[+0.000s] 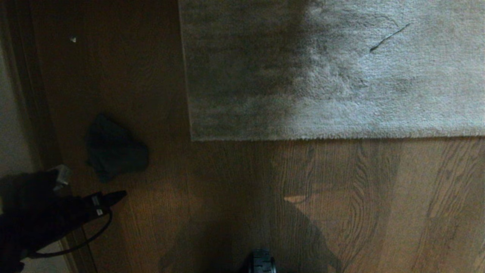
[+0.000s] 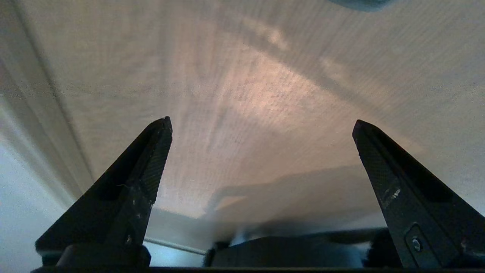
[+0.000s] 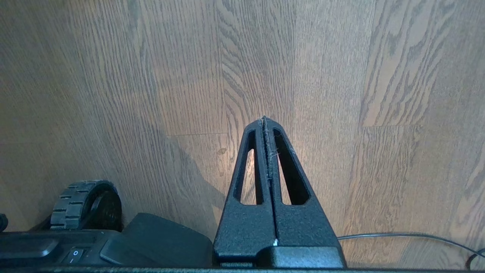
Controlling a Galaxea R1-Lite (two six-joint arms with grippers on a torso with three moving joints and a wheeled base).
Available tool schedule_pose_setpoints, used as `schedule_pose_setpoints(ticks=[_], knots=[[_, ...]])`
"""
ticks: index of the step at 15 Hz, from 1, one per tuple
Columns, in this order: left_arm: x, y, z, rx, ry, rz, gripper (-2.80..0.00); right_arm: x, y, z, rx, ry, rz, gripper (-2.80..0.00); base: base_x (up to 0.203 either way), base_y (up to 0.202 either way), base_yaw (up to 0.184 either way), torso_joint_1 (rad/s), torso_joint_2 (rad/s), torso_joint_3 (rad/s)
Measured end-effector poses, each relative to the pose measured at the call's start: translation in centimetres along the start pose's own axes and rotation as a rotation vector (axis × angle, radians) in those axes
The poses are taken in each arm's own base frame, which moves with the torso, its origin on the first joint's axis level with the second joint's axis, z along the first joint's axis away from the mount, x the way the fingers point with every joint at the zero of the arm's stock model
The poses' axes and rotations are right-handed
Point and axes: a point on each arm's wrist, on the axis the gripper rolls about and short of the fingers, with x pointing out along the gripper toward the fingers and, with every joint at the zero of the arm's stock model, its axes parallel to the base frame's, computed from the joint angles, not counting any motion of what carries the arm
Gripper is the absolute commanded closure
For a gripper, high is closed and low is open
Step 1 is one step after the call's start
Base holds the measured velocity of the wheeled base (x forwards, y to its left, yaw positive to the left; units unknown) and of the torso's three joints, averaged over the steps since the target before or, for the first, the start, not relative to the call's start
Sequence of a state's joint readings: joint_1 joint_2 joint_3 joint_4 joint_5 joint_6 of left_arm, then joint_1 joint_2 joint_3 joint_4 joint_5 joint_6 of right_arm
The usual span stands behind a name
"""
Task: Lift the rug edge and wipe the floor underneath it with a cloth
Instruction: Pick up the rag
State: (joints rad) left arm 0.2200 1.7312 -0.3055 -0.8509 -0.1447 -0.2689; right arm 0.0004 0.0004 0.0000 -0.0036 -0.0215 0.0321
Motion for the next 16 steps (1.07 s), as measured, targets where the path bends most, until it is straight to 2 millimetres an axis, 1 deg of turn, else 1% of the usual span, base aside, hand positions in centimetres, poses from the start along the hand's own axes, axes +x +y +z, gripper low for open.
schedule_pose_setpoints(ticks=[3, 6, 9, 13, 16], knots=[[1.0, -0.5, 0.6, 0.013, -0.038, -0.046, -2.80, 0.0, 0.0, 0.0, 0.000, 0.001, 0.000, 0.00, 0.000, 0.000, 0.000, 0.000, 0.00, 0.000], [2.4, -0.7, 0.6, 0.027, -0.081, -0.072, -2.80, 0.0, 0.0, 0.0, 0.000, 0.001, 0.000, 0.00, 0.000, 0.000, 0.000, 0.000, 0.00, 0.000], [3.2, -0.5, 0.5, 0.028, -0.093, -0.075, -2.80, 0.0, 0.0, 0.0, 0.000, 0.001, 0.000, 0.00, 0.000, 0.000, 0.000, 0.000, 0.00, 0.000], [3.6, -0.3, 1.5, 0.028, -0.160, -0.077, -2.80, 0.0, 0.0, 0.0, 0.000, 0.001, 0.000, 0.00, 0.000, 0.000, 0.000, 0.000, 0.00, 0.000], [3.1, -0.6, 2.1, 0.032, -0.199, -0.086, -2.80, 0.0, 0.0, 0.0, 0.000, 0.001, 0.000, 0.00, 0.000, 0.000, 0.000, 0.000, 0.00, 0.000]])
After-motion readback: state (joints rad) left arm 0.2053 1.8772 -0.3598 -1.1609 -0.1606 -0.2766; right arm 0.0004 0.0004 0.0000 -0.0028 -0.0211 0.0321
